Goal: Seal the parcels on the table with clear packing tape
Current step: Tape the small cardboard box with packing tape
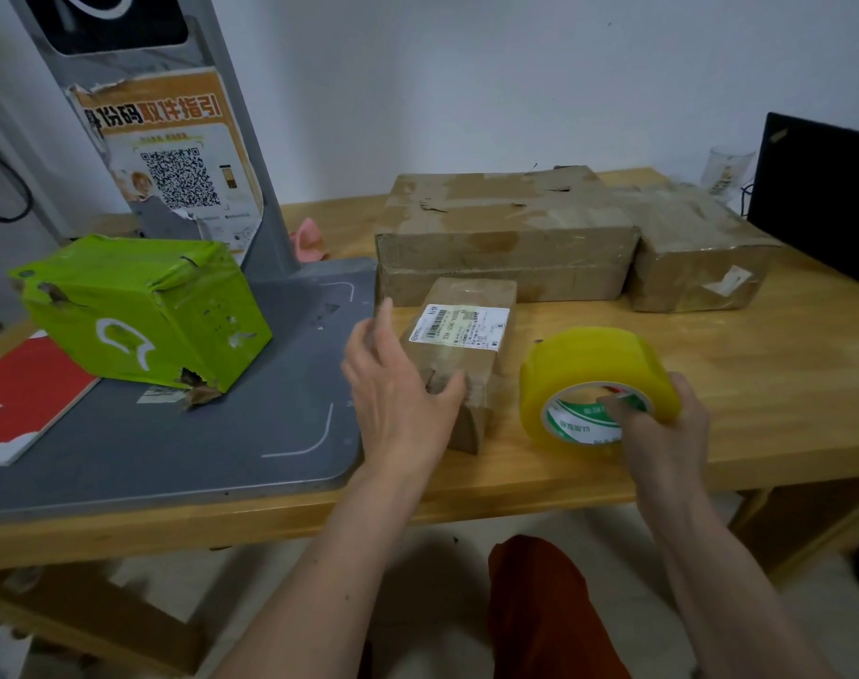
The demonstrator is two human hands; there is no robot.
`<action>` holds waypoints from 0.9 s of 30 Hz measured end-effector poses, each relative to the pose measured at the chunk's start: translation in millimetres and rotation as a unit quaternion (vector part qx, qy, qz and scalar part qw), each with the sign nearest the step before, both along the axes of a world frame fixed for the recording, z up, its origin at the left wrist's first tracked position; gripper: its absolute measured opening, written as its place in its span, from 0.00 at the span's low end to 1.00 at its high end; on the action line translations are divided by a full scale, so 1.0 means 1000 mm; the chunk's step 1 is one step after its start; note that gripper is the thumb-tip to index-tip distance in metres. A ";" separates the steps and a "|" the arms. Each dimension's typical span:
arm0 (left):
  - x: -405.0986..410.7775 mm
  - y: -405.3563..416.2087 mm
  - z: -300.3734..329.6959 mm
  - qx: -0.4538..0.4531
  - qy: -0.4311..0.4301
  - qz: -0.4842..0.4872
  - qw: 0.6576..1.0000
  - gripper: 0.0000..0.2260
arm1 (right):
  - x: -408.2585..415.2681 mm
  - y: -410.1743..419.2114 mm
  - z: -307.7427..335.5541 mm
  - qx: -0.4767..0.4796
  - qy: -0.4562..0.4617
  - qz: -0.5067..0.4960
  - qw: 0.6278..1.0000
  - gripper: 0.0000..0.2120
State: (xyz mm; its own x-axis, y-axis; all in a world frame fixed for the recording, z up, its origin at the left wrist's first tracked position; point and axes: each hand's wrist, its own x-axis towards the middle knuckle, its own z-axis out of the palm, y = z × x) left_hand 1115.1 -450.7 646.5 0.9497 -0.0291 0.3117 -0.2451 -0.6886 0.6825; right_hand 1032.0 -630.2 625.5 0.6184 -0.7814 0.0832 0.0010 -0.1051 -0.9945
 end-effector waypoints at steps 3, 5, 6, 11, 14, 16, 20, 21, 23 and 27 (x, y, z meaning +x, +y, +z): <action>-0.004 -0.001 -0.008 -0.041 0.030 -0.016 0.999 0.35 | -0.001 -0.001 -0.003 0.002 0.003 0.004 1.000 0.07; -0.004 -0.002 -0.013 -0.065 0.025 -0.019 0.997 0.30 | -0.001 -0.002 -0.005 -0.009 0.006 0.002 1.000 0.09; -0.002 -0.001 -0.014 -0.061 0.024 -0.017 0.998 0.29 | -0.001 -0.002 -0.005 -0.012 0.008 0.003 1.000 0.10; -0.003 0.005 -0.018 0.018 -0.110 0.004 0.994 0.20 | 0.001 -0.002 -0.005 -0.015 0.011 0.013 1.000 0.07; -0.010 0.010 -0.035 0.098 -0.238 -0.164 0.952 0.20 | 0.003 -0.001 -0.006 -0.017 0.013 0.010 1.000 0.06; -0.013 0.010 -0.041 0.176 -0.224 -0.218 0.933 0.22 | 0.004 0.000 -0.006 -0.018 0.016 0.013 1.000 0.06; -0.017 -0.003 -0.021 0.275 -0.153 -0.167 0.934 0.25 | 0.007 0.001 -0.006 -0.023 0.019 0.014 0.999 0.05; -0.015 -0.005 -0.016 0.292 -0.129 -0.167 0.933 0.26 | 0.007 0.002 -0.006 -0.025 0.021 0.013 0.999 0.05; -0.012 -0.005 -0.015 0.308 -0.099 -0.177 0.930 0.27 | 0.008 0.002 -0.006 -0.025 0.021 0.008 0.999 0.05; -0.008 0.012 -0.031 0.208 -0.144 -0.246 0.936 0.27 | 0.008 0.002 -0.005 -0.022 0.018 0.015 0.999 0.06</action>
State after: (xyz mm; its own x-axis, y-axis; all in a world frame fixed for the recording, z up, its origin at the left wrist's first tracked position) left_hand 1107.4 -439.1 615.8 0.6683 -0.6156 0.4177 -0.7343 -0.6359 0.2376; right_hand 1039.9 -627.8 620.7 0.6453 -0.7582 0.0936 -0.0310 -0.1484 -0.9884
